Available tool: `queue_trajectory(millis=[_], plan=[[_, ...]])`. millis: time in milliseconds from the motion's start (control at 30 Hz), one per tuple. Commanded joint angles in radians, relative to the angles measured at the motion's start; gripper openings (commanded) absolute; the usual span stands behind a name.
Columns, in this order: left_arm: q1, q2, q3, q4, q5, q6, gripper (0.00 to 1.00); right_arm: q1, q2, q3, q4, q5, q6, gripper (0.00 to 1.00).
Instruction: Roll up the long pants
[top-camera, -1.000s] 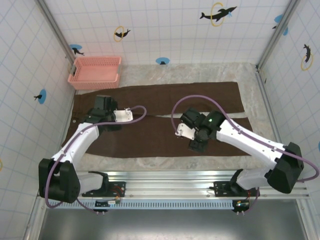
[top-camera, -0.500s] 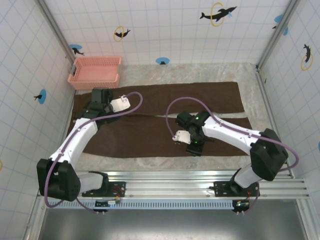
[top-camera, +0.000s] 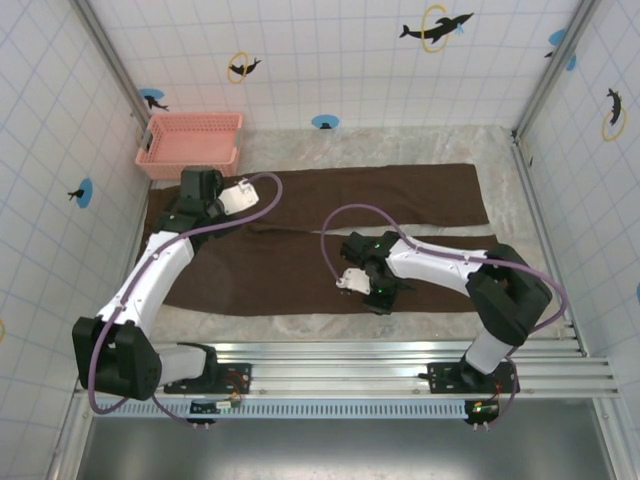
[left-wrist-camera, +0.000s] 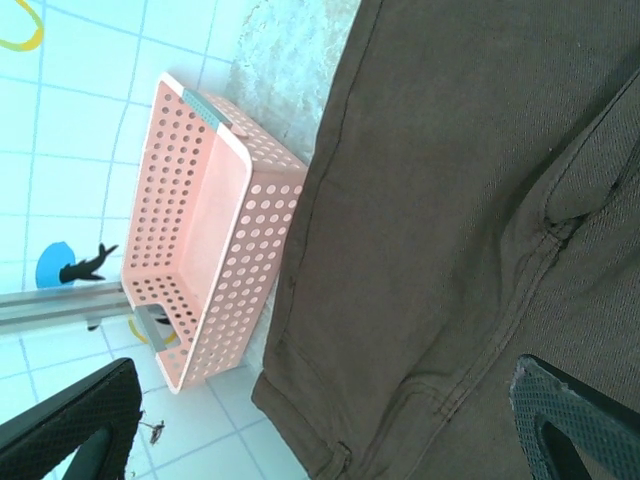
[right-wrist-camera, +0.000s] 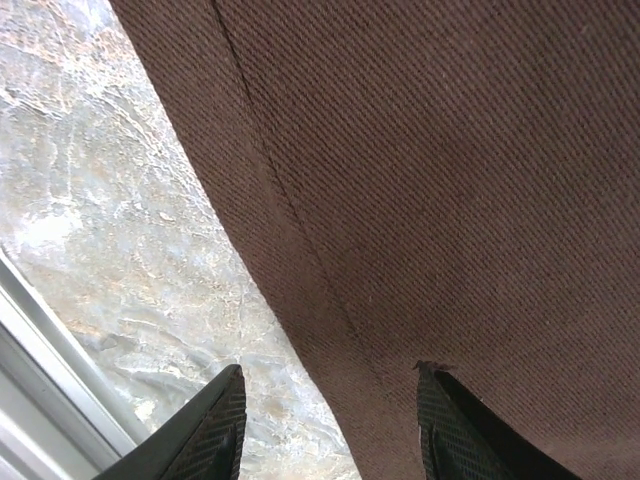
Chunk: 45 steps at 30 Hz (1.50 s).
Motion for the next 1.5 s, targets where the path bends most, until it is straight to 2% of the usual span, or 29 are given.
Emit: queue_trajectory(millis=[0,100,233,300,433,533,700,867,1000,1200,1333,1467], plan=[[0.004,0.008,0.032,-0.003,-0.019,-0.018,0.97,0.019,0.015,-0.030,0.044,0.067,0.016,0.49],[0.003,0.005,0.027,0.000,-0.016,-0.030,0.97,0.028,0.033,-0.046,0.073,0.096,0.021,0.49],[0.004,0.000,0.008,0.006,-0.012,-0.036,0.97,0.024,0.086,-0.047,0.093,0.136,0.034,0.41],[0.003,-0.002,-0.001,0.010,-0.011,-0.042,0.97,0.012,0.095,-0.043,0.090,0.145,0.033,0.35],[0.004,-0.008,-0.014,0.016,-0.008,-0.052,0.97,-0.016,0.071,-0.048,0.088,0.141,0.029,0.13],[0.003,-0.011,-0.015,0.012,-0.011,-0.054,0.97,-0.022,0.035,-0.021,0.057,0.160,0.006,0.08],[0.005,-0.026,-0.018,-0.009,-0.012,-0.073,0.97,-0.070,-0.008,0.145,-0.050,0.171,-0.053,0.07],[0.003,-0.038,-0.030,-0.027,-0.023,-0.076,0.97,-0.169,0.031,0.398,-0.129,0.061,-0.070,0.08],[0.005,-0.038,-0.026,-0.033,-0.028,-0.081,0.96,-0.201,0.135,0.593,-0.141,0.028,-0.079,0.13],[0.002,-0.074,-0.007,-0.120,0.019,-0.111,0.94,-0.282,0.369,0.850,-0.165,-0.072,-0.028,0.10],[-0.005,-0.162,-0.033,-0.240,0.095,-0.101,0.94,-0.313,0.480,0.955,-0.171,-0.114,-0.006,0.08],[-0.022,-0.234,-0.099,-0.337,0.121,-0.061,0.94,-0.333,0.498,0.977,-0.157,-0.103,-0.003,0.05]])
